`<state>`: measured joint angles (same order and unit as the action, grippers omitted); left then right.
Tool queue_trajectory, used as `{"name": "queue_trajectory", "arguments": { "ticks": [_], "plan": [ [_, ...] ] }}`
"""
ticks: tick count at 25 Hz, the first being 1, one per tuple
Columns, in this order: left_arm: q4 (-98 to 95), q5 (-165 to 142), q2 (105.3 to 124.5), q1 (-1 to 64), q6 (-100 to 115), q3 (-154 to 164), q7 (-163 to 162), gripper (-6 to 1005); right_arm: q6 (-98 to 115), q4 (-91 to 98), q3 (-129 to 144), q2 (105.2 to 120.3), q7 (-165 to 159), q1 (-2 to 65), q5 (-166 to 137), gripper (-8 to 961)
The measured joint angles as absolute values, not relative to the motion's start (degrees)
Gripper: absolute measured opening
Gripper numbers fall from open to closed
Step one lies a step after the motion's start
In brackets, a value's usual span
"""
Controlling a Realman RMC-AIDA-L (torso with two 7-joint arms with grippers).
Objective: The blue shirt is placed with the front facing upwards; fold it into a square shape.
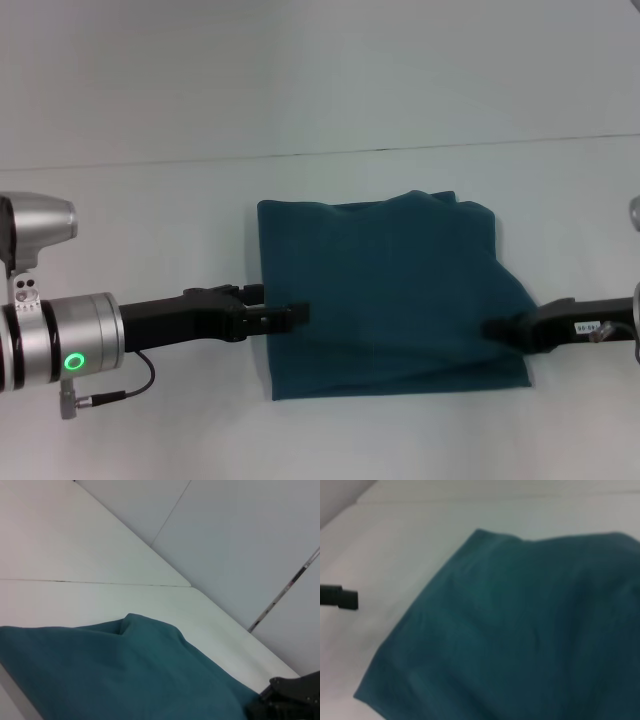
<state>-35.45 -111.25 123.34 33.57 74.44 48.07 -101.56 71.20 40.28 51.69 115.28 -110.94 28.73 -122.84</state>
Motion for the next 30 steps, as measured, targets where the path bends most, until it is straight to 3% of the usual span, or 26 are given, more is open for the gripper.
{"name": "queue_trajectory", "arguments": {
  "ticks": [11,30],
  "plan": [
    [-35.4,-111.3,123.31,33.4,74.4,48.1,-101.6,964,72.4,43.1,51.5,115.97,-111.3,29.0,-124.2,-1],
    [-35.4,-111.3,123.54,33.4,73.9,48.1,-101.3,962,74.8,40.1,52.3,118.96,-111.2,34.9,-131.3,-1]
  ]
}}
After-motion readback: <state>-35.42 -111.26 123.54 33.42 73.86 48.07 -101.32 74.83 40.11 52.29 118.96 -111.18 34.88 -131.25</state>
